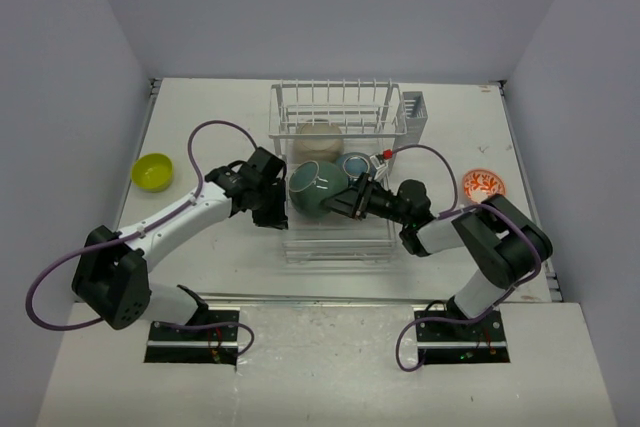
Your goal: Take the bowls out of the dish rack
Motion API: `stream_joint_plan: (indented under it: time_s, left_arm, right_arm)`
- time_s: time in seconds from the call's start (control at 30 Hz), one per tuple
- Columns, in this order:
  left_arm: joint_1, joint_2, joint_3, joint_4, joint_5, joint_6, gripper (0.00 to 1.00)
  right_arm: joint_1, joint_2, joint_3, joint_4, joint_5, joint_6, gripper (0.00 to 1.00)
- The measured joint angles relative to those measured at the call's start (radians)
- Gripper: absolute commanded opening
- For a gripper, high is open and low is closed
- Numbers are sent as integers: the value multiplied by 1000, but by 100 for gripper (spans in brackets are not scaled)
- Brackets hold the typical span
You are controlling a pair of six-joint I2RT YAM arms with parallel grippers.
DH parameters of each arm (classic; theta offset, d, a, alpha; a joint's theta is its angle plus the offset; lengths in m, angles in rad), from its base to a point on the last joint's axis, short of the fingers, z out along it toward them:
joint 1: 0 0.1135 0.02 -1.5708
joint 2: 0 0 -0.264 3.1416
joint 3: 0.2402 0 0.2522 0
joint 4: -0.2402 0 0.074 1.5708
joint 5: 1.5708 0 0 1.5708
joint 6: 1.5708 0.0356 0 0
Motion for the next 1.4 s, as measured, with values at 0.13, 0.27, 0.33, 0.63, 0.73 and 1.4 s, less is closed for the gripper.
stream_joint_plan:
  time_s: [0.13, 0.27, 0.33, 0.63, 0.73, 1.4]
  left_arm:
    - [0, -3, -4, 4, 0, 0, 0]
    - [0, -5, -6, 6, 0, 0, 0]
    - [0, -5, -6, 7, 0, 0, 0]
    - [0, -5, -7, 8, 1, 1, 0]
    - [0, -5, -7, 8, 1, 1, 0]
    - [0, 17, 2, 25, 37, 1, 0]
  right_arm:
    - [-9, -1, -13, 1, 8, -2, 44]
    - [-18, -1, -30, -1, 12, -3, 43]
    - [-24, -1, -32, -2, 18, -3, 43]
    - [-63, 1, -30, 10, 21, 2, 43]
    - [-69, 21, -19, 28, 18, 10, 42]
    - [-81, 146, 89, 64, -36, 87, 42]
